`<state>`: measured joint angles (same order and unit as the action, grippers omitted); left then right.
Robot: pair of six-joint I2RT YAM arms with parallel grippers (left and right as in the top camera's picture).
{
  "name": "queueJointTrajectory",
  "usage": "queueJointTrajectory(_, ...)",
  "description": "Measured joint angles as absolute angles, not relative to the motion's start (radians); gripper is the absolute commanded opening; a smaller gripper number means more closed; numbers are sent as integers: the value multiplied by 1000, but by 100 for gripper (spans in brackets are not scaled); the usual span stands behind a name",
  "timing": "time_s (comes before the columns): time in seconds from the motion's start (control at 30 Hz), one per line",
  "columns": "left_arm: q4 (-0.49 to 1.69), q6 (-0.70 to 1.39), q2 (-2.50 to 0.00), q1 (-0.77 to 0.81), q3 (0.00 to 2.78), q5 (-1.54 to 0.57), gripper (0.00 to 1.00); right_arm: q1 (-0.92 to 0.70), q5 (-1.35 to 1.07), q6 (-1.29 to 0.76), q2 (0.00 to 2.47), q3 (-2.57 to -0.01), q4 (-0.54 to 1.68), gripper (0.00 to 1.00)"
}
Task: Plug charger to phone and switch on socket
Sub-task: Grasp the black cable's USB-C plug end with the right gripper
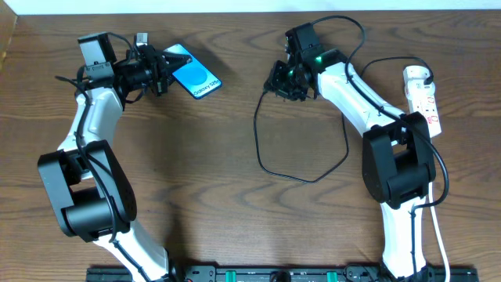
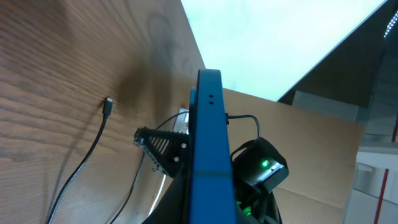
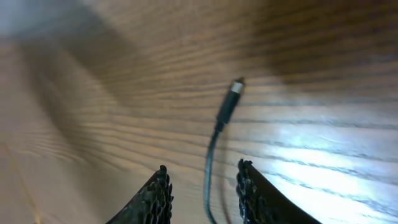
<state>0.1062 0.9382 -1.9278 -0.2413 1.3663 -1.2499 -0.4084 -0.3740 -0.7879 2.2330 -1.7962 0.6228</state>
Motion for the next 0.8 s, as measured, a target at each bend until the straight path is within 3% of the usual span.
queueJointTrajectory(0.8,112,938,-1928,-242,1366,-1250,7,-434,-429,-944,2352,-1796,511,31)
